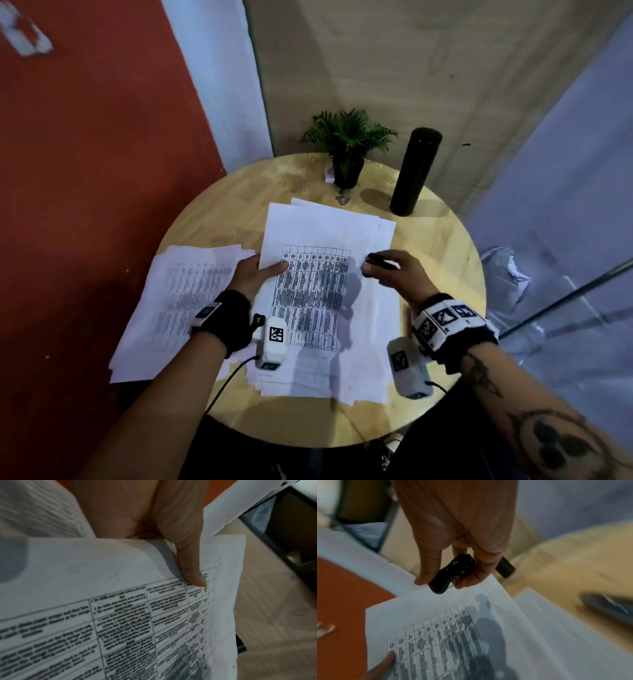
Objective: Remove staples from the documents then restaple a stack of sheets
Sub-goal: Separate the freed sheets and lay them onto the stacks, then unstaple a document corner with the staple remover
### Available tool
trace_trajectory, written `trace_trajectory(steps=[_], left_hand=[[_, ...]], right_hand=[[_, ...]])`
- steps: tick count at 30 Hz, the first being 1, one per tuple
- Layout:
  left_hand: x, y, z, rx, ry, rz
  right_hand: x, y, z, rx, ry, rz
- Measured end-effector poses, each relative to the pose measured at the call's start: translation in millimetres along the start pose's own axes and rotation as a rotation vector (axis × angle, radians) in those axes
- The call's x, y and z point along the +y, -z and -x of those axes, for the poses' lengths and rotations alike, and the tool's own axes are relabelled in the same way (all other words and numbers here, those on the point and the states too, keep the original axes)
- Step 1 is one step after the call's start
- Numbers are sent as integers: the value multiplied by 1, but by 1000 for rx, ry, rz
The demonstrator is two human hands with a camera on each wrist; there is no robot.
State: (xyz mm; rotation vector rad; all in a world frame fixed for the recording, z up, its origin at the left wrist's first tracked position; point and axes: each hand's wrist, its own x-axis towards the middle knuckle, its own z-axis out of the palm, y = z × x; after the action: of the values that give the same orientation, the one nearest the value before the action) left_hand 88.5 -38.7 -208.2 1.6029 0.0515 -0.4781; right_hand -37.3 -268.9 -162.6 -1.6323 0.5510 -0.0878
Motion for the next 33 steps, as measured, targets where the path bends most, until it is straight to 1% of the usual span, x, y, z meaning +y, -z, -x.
trace_trajectory(steps=[2,3,5,6,8,12,14,17,19,21,22,23,24,25,26,27,28,29,30,31,33], left_hand=[[11,4,6,-27,-41,16],[16,6,10,-43,-64,23],[27,10,19,-73,-109,45],[31,13,24,-95,-131,70],[40,18,34,-135,-165,132],[52,27,45,-146,-186,152],[60,34,49,-134,-224,113],[78,43,52,-98,-298,32],[98,47,55,-51,-401,17],[123,46,60,33,-563,15],[139,43,65,76,-667,6],[157,38,75,108,-776,-42],[171,33,84,143,-886,-158],[185,28,94,176,-988,-348],[196,23,103,202,-1046,-589],[207,16,112,210,-1055,-823],[214,10,117,183,-1024,-1007],[219,3,122,134,-978,-1113],[225,-5,125,100,-940,-1150],[229,-12,128,90,-932,-1150],[234,-19,132,101,-986,-1095]], right_hand=[[-28,7,-6,-8,134,108],[-43,12,-8,-25,208,209],[-71,19,-11,-68,347,547],[-83,22,-13,-111,384,683],[-102,25,-14,-188,381,828],[-126,27,-8,-279,365,907],[-138,25,2,-299,386,923],[-154,25,14,-305,461,930],[-164,25,24,-303,538,982],[-176,26,33,-303,607,1019],[-182,26,37,-306,626,1024],[-188,27,42,-313,651,1024],[-193,28,47,-320,672,1030],[-198,29,53,-327,693,1042],[-203,30,58,-337,711,1046],[-206,32,62,-350,720,1036],[-211,33,67,-361,726,1016],[-214,35,71,-366,723,995],[-217,37,75,-365,724,978],[-219,39,78,-363,729,957],[-223,45,84,-373,728,899]])
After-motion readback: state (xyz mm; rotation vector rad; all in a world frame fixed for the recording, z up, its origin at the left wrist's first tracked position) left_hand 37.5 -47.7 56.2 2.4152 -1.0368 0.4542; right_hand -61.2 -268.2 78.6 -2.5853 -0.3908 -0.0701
